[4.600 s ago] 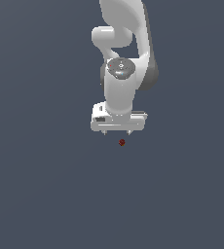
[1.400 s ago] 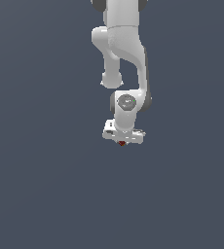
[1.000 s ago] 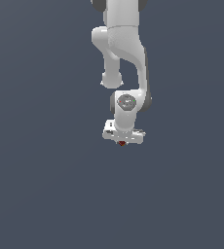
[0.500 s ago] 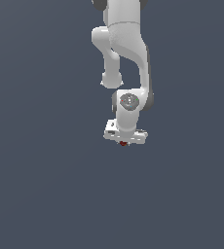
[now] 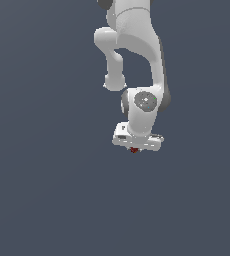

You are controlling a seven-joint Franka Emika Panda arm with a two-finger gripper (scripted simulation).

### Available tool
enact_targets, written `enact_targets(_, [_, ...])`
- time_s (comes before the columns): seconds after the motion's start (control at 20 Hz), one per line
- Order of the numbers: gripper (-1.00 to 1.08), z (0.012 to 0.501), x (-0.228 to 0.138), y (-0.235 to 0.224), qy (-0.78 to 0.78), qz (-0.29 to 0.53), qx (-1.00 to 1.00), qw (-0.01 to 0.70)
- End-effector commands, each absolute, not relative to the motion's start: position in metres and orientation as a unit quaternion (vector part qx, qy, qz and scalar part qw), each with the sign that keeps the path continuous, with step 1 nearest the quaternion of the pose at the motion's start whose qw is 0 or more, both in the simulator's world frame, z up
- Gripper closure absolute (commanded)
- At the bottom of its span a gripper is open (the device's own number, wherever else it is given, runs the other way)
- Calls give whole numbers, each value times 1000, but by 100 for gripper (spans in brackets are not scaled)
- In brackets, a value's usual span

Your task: Pick up the object and move it to a goal position.

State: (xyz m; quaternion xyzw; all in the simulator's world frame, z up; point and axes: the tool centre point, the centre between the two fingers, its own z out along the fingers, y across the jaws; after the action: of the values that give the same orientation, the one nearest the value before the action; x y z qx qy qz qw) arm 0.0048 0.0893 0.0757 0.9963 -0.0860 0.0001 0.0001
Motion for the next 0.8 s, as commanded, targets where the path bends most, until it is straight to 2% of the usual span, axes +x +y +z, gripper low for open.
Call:
enact_targets(0.0, [108,91,18,99,-86,0,996,0])
enact_targets(0.35, [108,123,46,119,-86,0,996,0])
enact_targets(0.75, [108,138,61,128,-86,0,996,0])
